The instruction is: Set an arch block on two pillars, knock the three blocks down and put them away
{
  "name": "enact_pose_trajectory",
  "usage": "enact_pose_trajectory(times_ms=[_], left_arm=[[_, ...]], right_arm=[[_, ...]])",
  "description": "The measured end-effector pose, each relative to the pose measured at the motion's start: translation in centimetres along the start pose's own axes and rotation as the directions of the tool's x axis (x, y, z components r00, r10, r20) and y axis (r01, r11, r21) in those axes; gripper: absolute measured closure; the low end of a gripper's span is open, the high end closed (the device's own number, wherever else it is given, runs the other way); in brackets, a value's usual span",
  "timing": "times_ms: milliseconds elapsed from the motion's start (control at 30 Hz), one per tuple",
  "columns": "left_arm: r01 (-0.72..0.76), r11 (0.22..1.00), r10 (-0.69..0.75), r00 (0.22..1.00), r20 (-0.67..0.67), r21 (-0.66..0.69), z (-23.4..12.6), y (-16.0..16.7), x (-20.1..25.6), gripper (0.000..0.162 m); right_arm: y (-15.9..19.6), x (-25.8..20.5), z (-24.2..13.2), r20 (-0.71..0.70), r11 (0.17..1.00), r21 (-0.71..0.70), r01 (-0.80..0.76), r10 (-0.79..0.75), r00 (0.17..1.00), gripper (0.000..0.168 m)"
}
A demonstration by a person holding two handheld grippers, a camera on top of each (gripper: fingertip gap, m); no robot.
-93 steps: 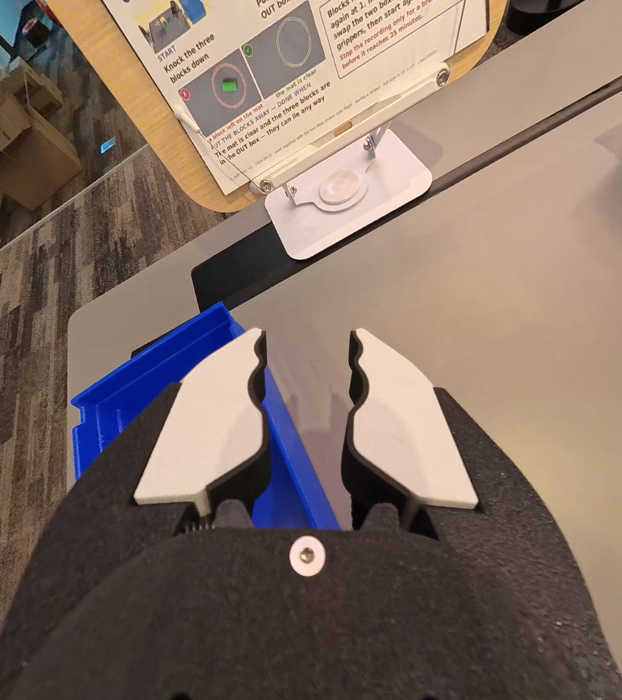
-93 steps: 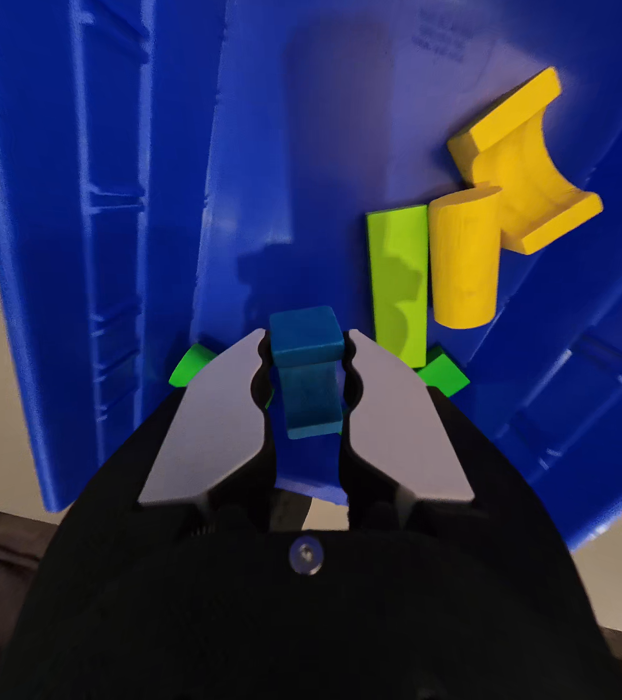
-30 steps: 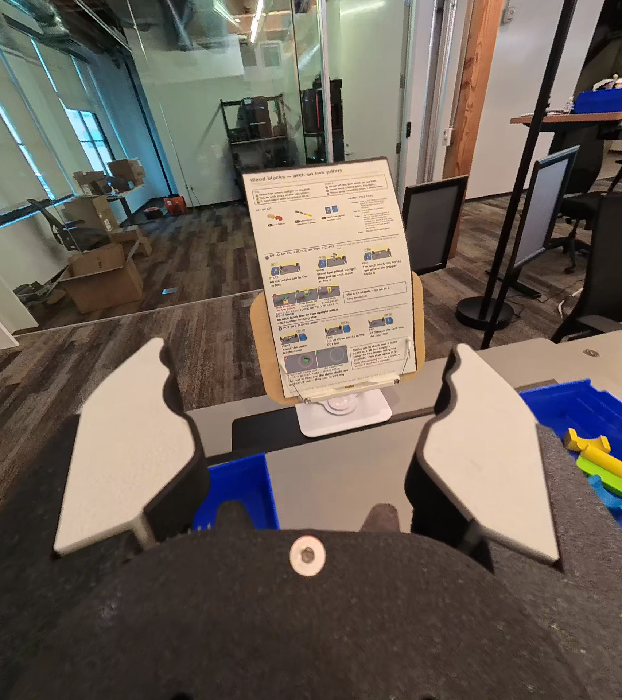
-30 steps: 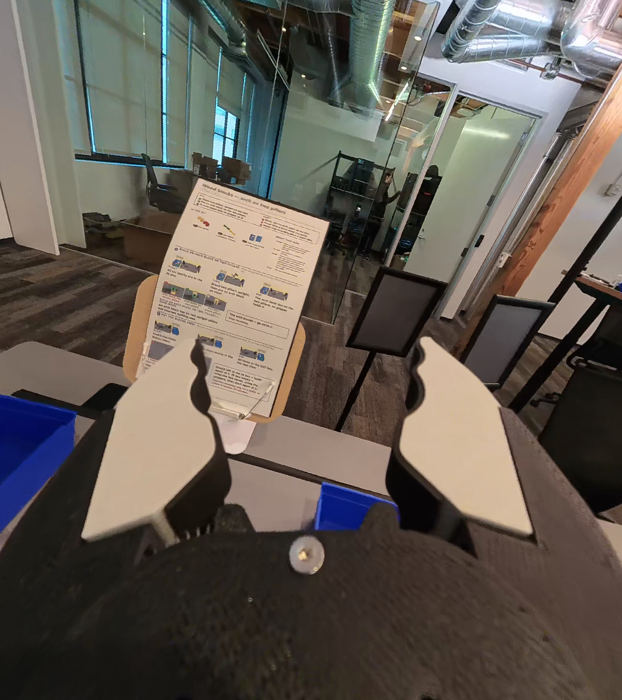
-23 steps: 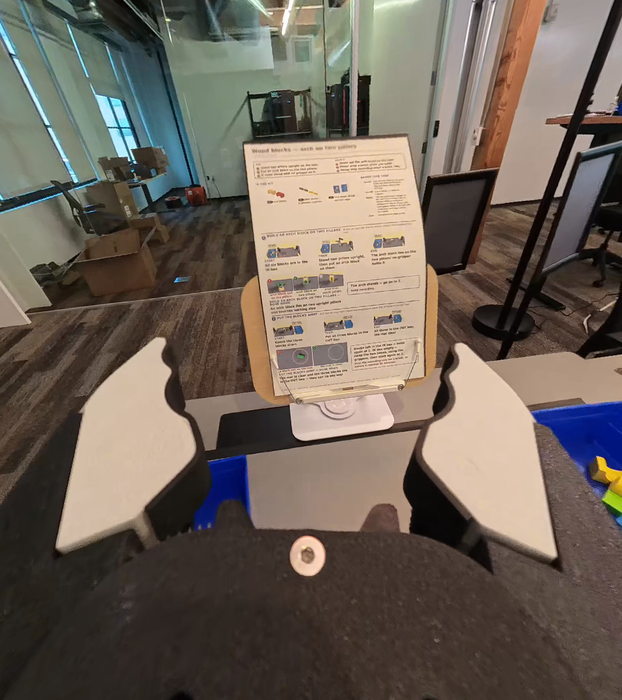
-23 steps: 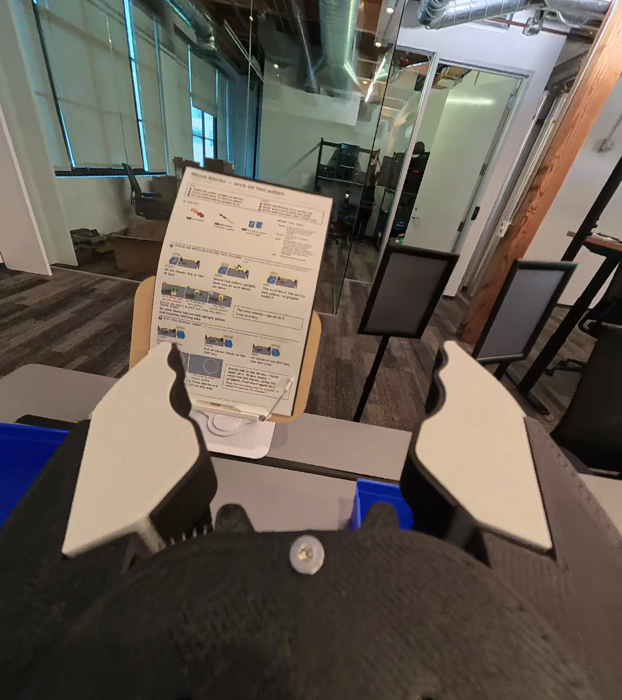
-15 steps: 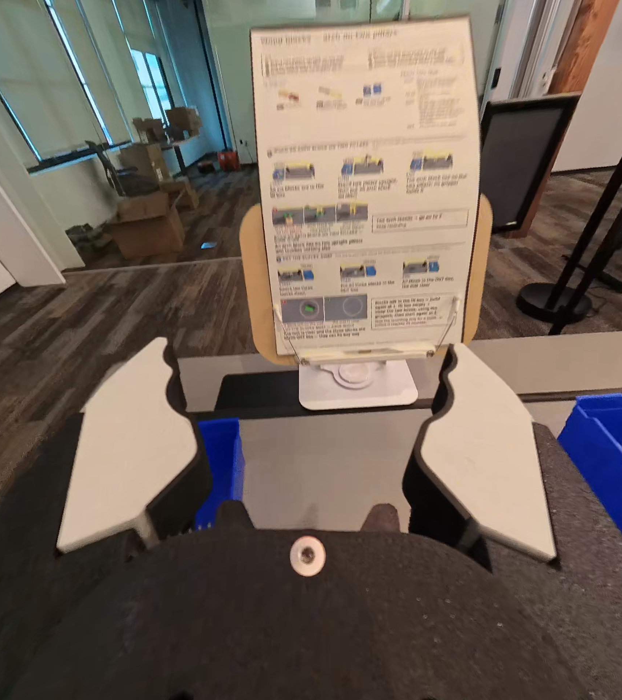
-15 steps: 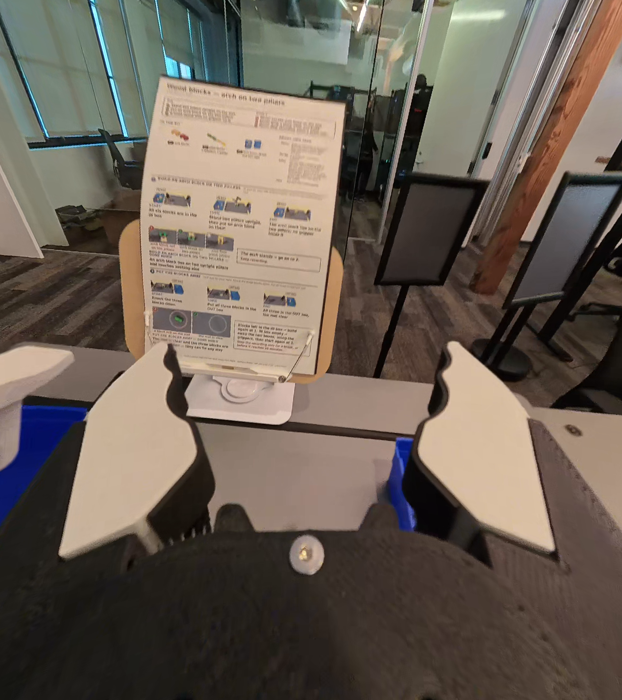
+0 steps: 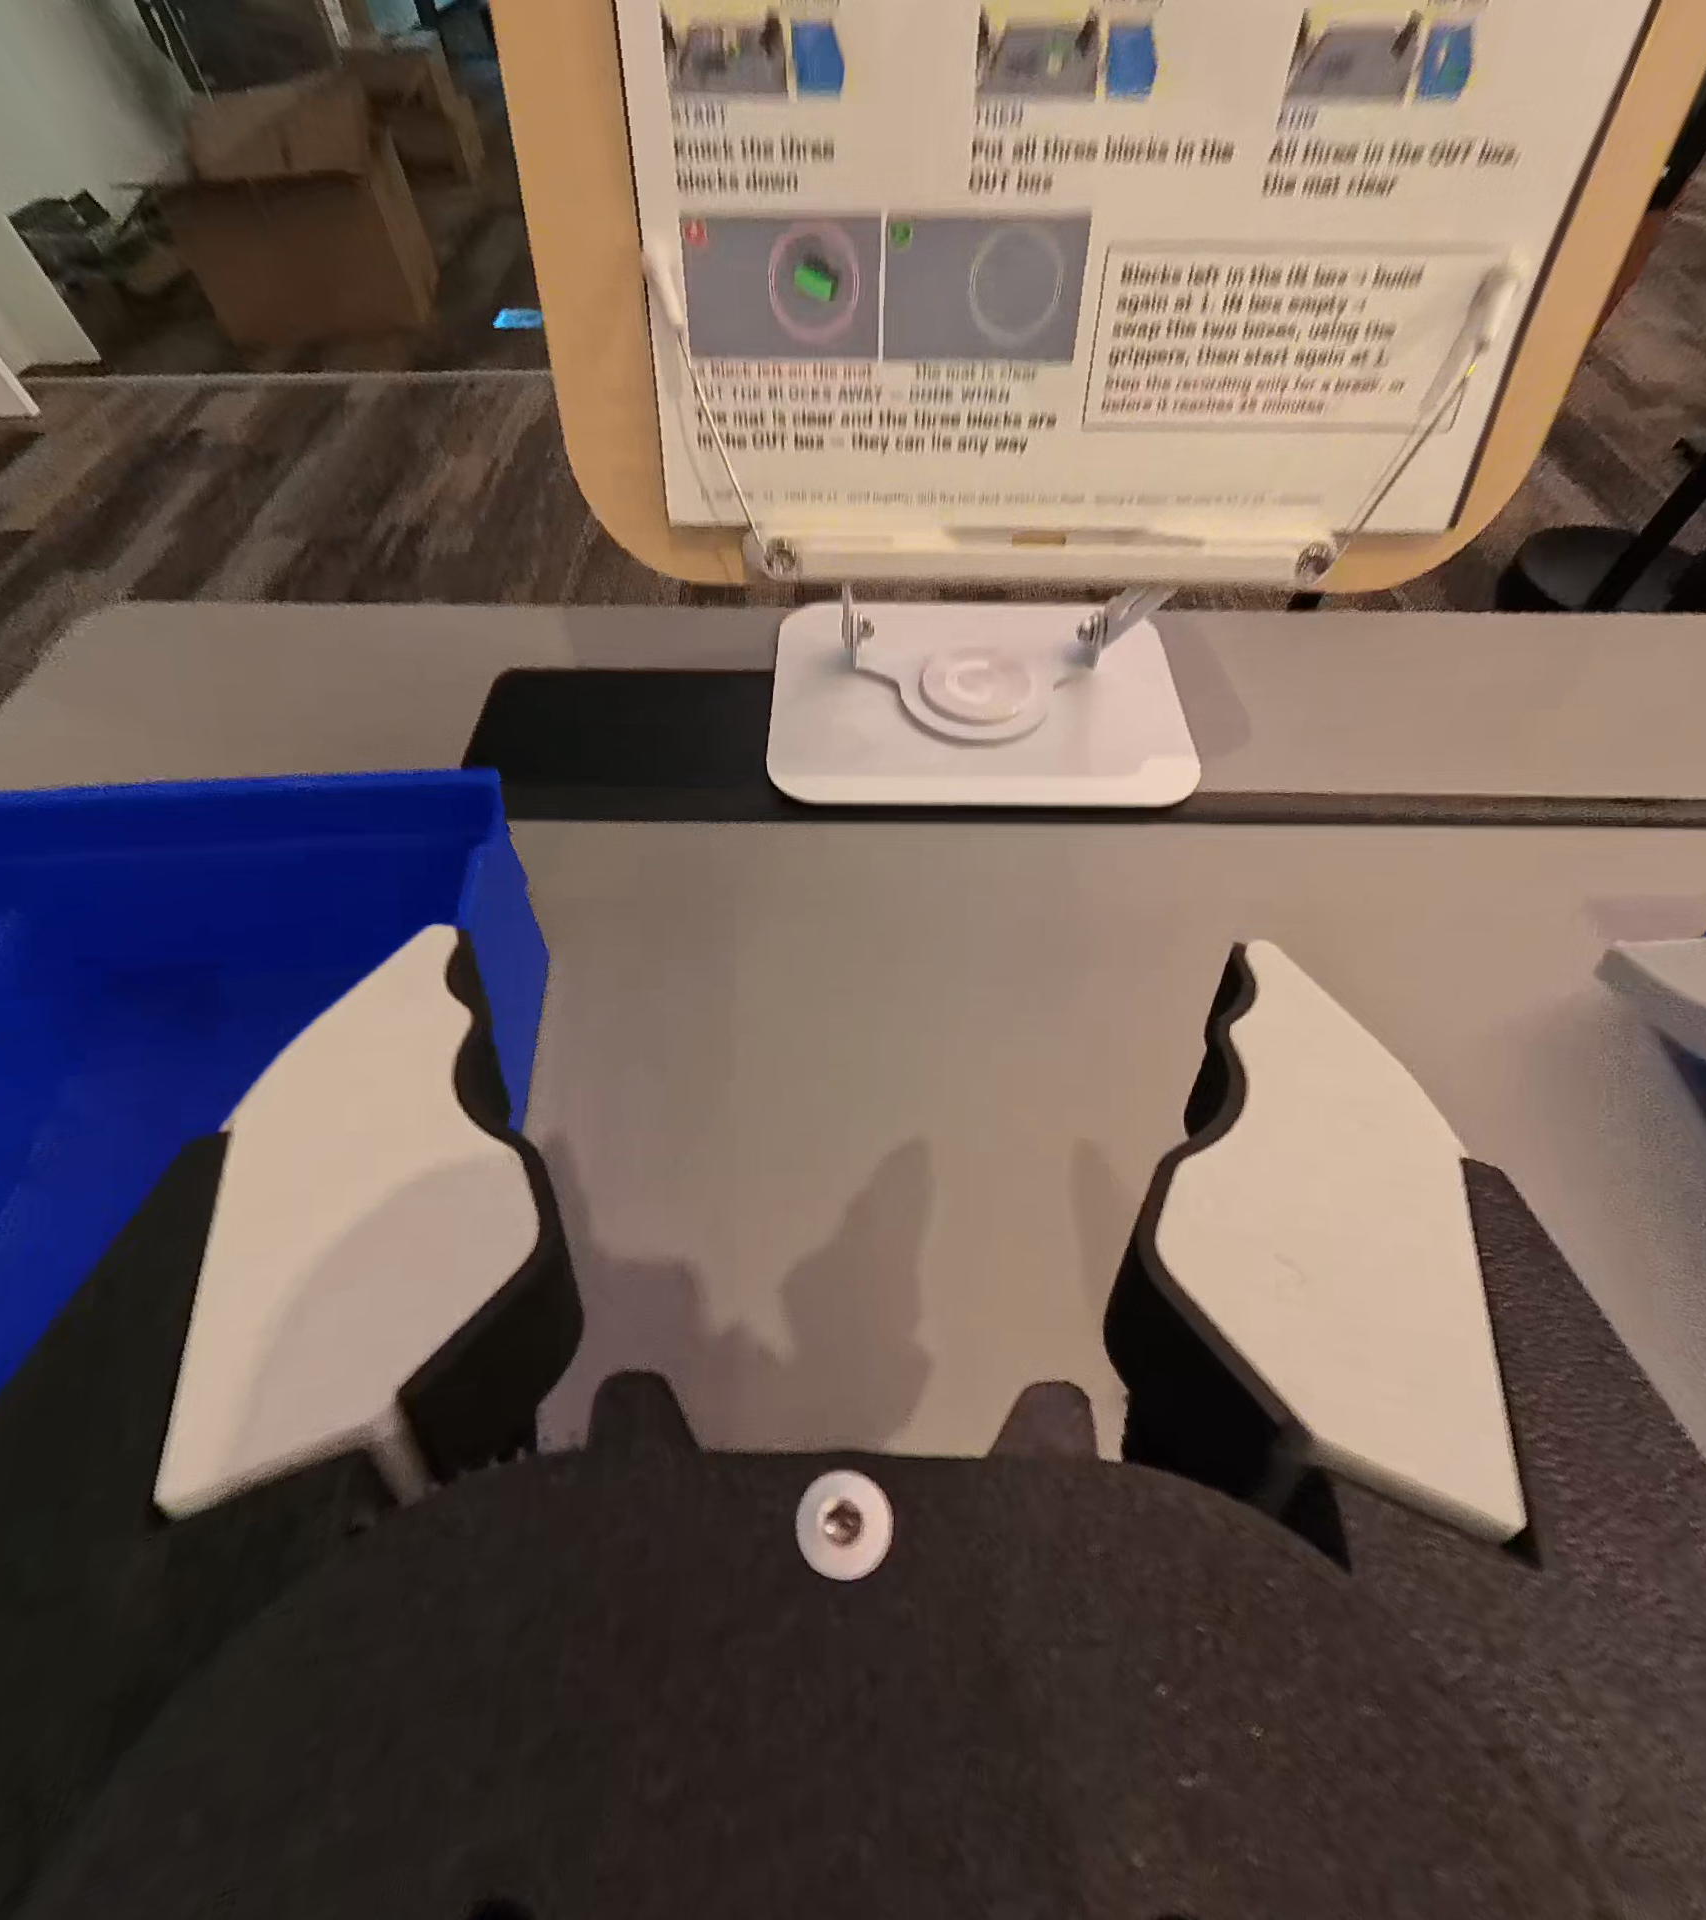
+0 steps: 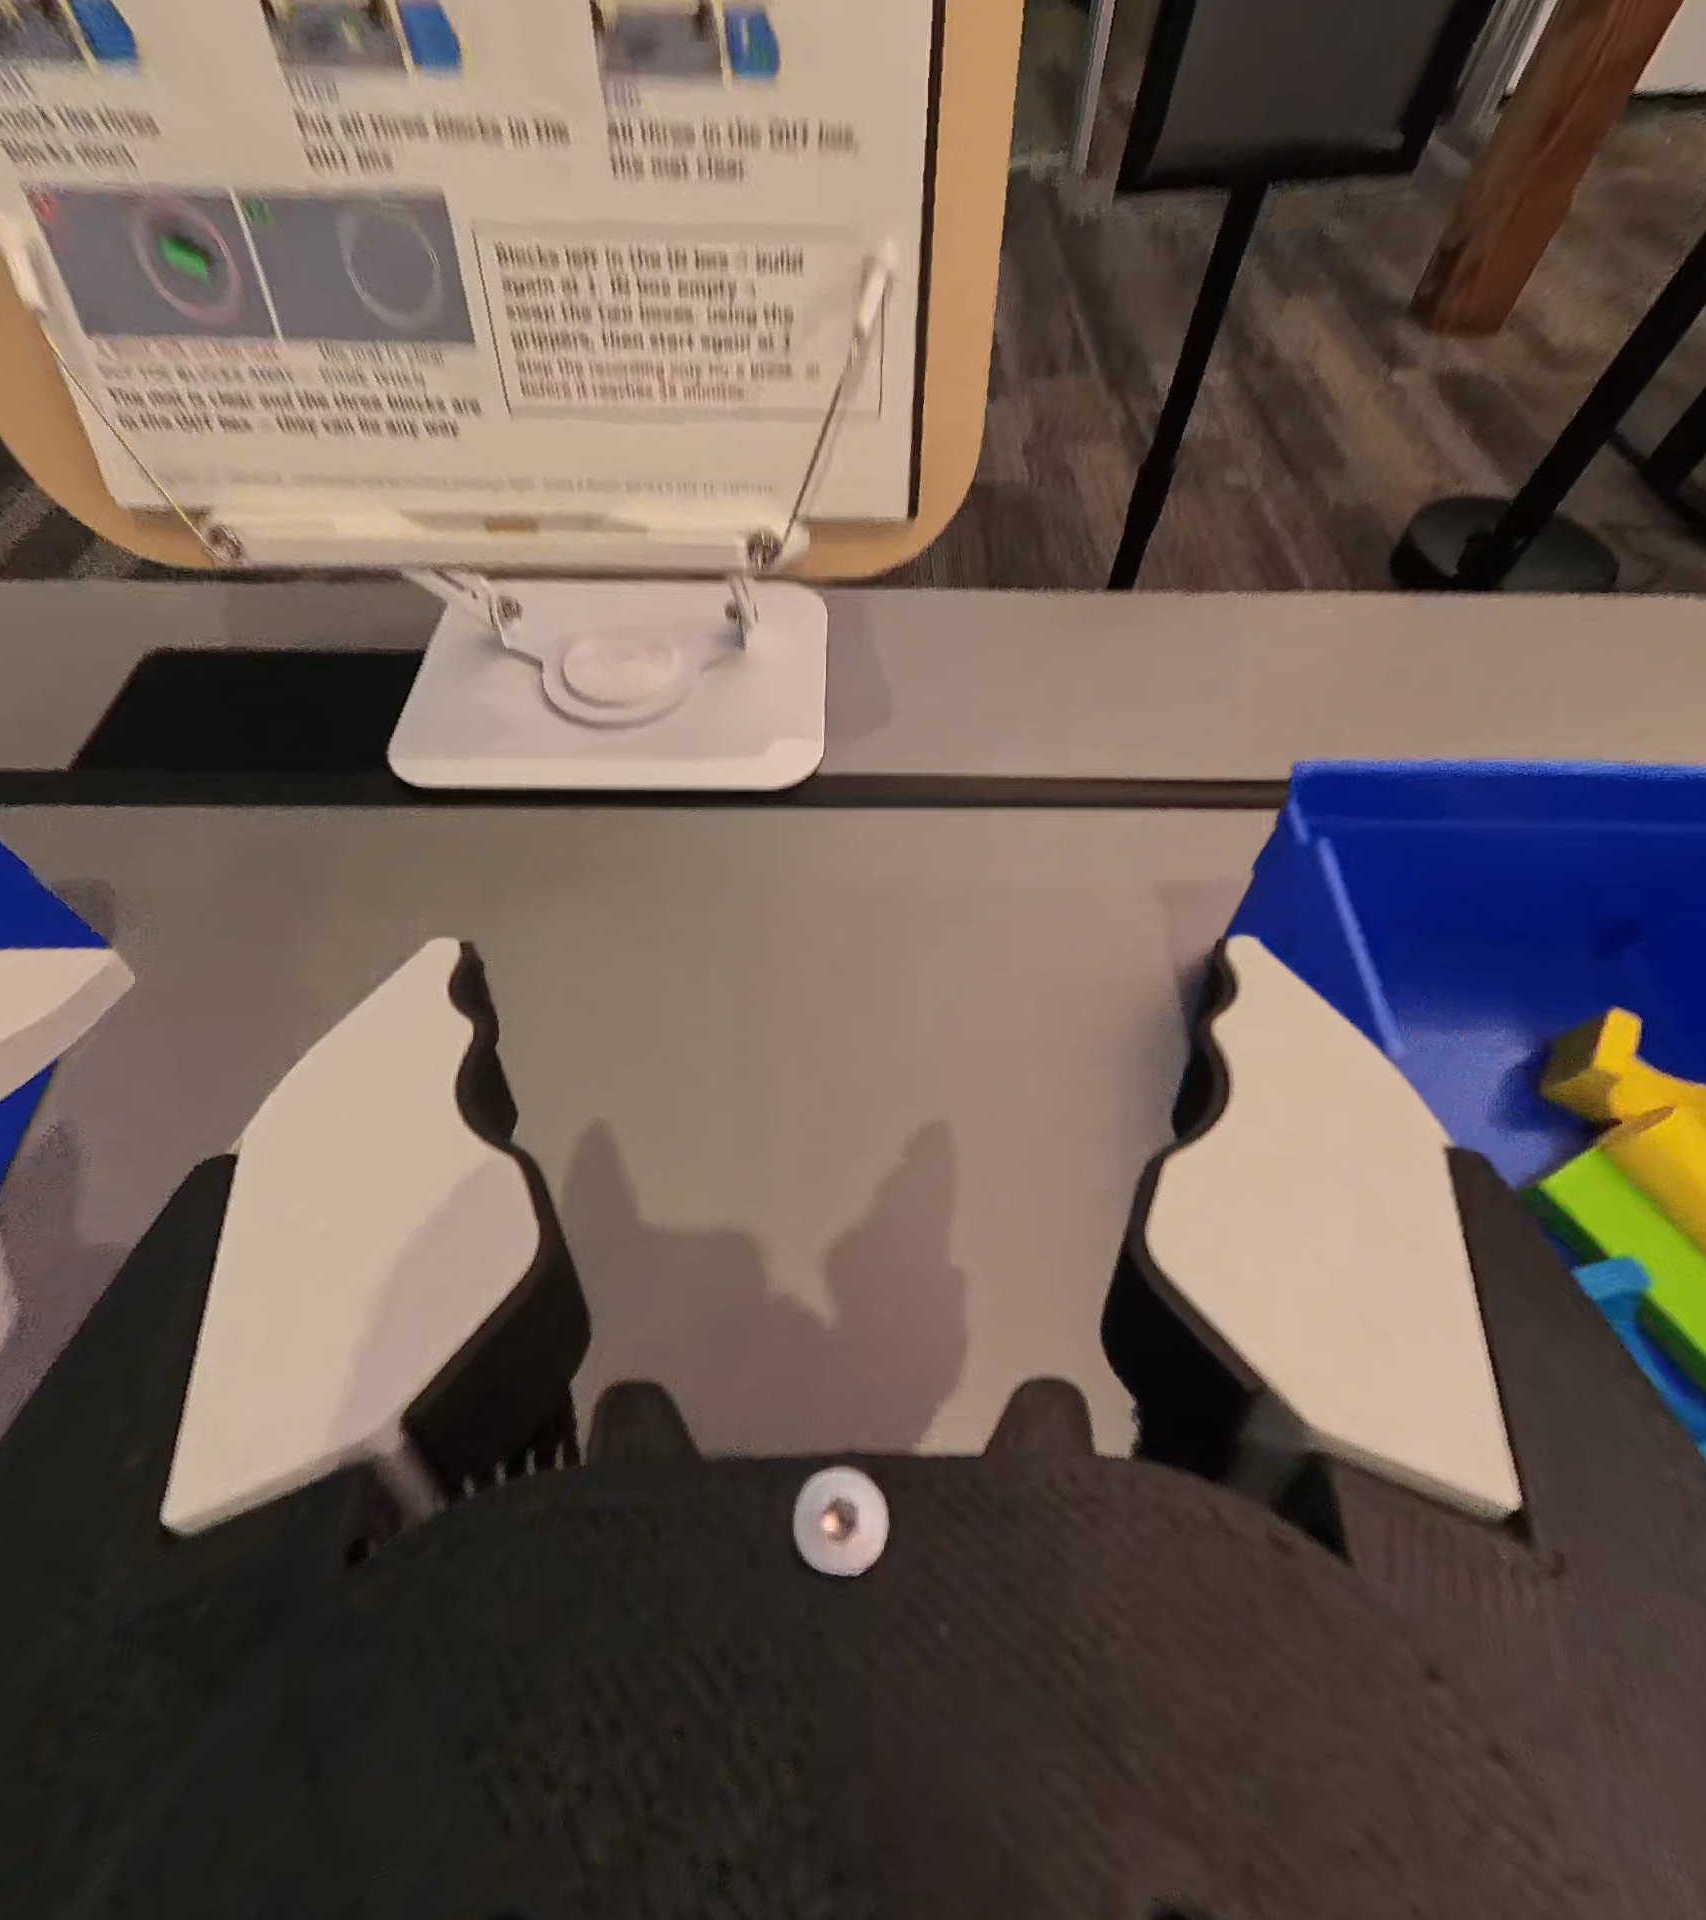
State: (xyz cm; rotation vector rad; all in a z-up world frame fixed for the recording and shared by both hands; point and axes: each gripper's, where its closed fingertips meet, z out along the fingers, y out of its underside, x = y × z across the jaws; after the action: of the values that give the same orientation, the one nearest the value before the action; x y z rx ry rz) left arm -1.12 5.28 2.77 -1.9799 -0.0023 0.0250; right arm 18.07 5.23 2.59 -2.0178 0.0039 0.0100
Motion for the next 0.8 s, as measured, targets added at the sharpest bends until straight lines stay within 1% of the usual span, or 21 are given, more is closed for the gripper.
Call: enact_pose_trajectory(times_ms=[200,400,633,800], left_arm=[[0.011,0.995,-0.010,1.000,0.005,-0.099,2.0,5.1,-0.1,0.031],[0.037,0.978,-0.039,0.999,-0.005,-0.206,3.6,10.0,-0.3,0.028],[0.045,0.957,-0.050,0.999,-0.011,-0.288,4.8,13.6,-0.4,0.025],[0.043,0.935,-0.053,0.998,-0.021,-0.352,5.3,15.7,-0.4,0.020]], right_arm=[[5.7,-0.7,2.8,0.009,0.994,-0.107,-0.029,0.030,1.000,0.042],[10.0,-1.2,4.4,0.009,0.980,-0.191,-0.050,0.052,0.999,0.042],[14.0,-1.5,5.4,0.005,0.958,-0.280,-0.066,0.070,0.998,0.042],[15.8,-1.5,5.9,-0.004,0.946,-0.319,-0.059,0.060,0.998,0.041]])
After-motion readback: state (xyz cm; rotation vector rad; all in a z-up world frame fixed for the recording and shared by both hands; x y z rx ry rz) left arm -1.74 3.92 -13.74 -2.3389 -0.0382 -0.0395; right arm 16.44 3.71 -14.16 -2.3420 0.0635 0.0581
